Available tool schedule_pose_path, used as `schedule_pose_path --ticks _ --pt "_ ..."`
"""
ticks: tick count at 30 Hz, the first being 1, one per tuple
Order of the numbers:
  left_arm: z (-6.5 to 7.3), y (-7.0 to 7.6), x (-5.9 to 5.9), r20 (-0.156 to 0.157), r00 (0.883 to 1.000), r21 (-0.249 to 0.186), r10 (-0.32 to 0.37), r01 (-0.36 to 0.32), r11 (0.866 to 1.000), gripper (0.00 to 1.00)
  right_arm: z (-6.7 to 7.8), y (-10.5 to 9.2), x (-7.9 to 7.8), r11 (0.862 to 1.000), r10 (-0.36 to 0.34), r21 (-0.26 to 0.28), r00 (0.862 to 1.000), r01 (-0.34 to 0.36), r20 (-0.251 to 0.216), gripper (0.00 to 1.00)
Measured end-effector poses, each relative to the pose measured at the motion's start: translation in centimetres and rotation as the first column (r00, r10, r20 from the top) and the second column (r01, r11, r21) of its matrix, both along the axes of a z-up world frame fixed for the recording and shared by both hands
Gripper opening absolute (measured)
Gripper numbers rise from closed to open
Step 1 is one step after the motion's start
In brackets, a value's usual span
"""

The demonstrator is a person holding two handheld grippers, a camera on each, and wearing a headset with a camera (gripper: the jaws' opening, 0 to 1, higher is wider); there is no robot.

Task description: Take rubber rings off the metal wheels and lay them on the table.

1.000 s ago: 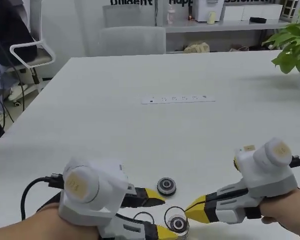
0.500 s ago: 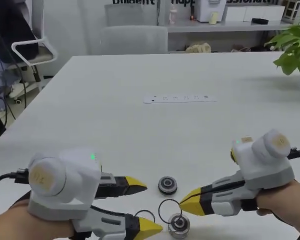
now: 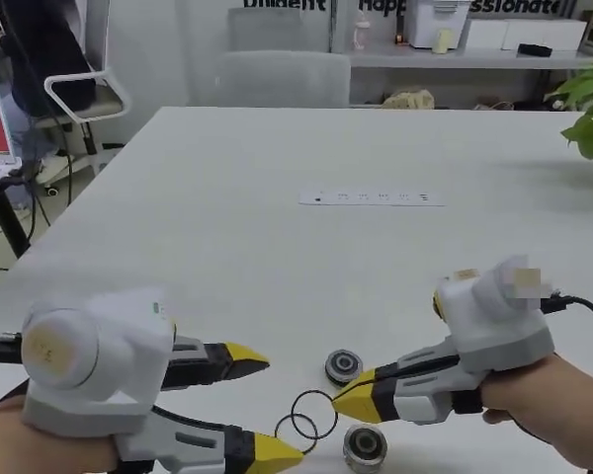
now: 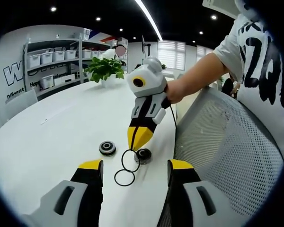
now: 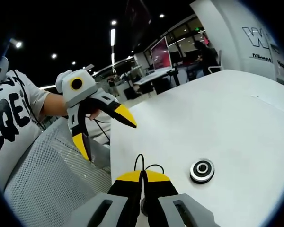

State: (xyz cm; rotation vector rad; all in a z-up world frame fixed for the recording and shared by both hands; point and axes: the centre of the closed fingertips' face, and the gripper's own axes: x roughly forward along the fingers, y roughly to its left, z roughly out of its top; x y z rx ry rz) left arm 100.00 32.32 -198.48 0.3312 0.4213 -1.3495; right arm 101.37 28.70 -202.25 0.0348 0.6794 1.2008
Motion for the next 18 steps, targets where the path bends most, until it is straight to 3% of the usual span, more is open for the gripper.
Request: schedule_pose_path --ticks 18 --pt "-0.5 2.1 0.8 -0.002 0.998 0.011 0.065 -0.065 0.998 0.57 -2.9 1.6 0.4 1.000 0.001 -0.031 0.999 -0.003 -0.051 0.00"
